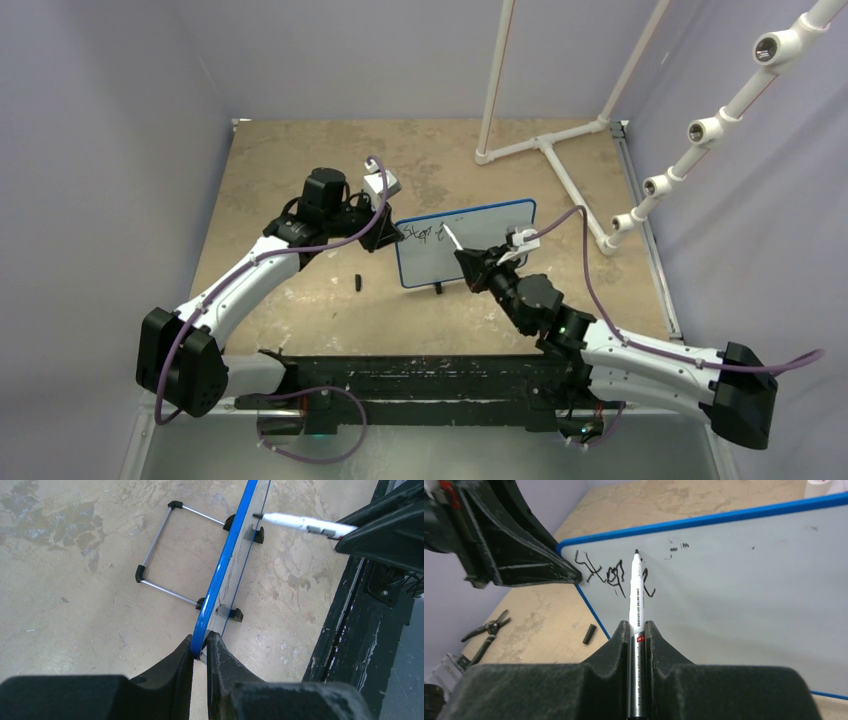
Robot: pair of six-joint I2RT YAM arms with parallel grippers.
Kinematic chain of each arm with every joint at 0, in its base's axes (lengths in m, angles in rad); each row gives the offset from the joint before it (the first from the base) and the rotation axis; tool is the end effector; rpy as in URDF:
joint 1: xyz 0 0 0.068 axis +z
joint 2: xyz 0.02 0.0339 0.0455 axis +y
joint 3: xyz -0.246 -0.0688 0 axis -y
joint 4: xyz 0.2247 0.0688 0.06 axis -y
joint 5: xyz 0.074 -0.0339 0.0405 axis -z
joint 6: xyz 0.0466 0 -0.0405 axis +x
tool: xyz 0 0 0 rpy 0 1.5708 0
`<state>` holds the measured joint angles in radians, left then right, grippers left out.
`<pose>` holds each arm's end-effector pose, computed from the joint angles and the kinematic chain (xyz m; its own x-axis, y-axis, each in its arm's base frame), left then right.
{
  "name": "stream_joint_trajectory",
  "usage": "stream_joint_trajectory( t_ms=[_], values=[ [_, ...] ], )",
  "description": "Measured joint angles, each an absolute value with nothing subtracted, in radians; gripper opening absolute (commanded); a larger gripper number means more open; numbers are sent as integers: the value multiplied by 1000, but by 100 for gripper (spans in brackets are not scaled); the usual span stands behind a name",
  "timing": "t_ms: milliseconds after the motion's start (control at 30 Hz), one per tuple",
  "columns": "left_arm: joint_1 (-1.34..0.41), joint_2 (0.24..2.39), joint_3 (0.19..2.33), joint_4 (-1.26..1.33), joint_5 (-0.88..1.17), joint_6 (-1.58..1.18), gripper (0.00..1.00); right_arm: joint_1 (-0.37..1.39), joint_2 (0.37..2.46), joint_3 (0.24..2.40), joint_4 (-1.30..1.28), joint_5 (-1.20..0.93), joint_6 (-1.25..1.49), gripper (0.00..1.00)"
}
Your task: Write a sentence on the whiteboard
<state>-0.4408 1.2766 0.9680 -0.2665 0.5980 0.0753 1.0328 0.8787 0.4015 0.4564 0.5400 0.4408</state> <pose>0.2379 -0.1412 0.2767 -0.4319 0.2725 -0.8598 0.8147 0.5269 -0.2422 0.1252 0.1630 0.2506 -0.2115 0.3597 -0.9088 -0.4234 0.8043 0.4169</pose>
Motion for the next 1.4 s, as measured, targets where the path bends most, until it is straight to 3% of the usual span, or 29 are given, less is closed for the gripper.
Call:
stream_joint_trajectory(
  t_ms=[233, 1400],
  values=[
    [-441, 1276, 968, -268, 598, 75, 0, 1033, 796, 392, 457, 541, 442, 0],
    [-441, 1276, 968, -269, 596, 75, 0, 1033, 879, 342, 407, 532, 523, 0]
  ],
)
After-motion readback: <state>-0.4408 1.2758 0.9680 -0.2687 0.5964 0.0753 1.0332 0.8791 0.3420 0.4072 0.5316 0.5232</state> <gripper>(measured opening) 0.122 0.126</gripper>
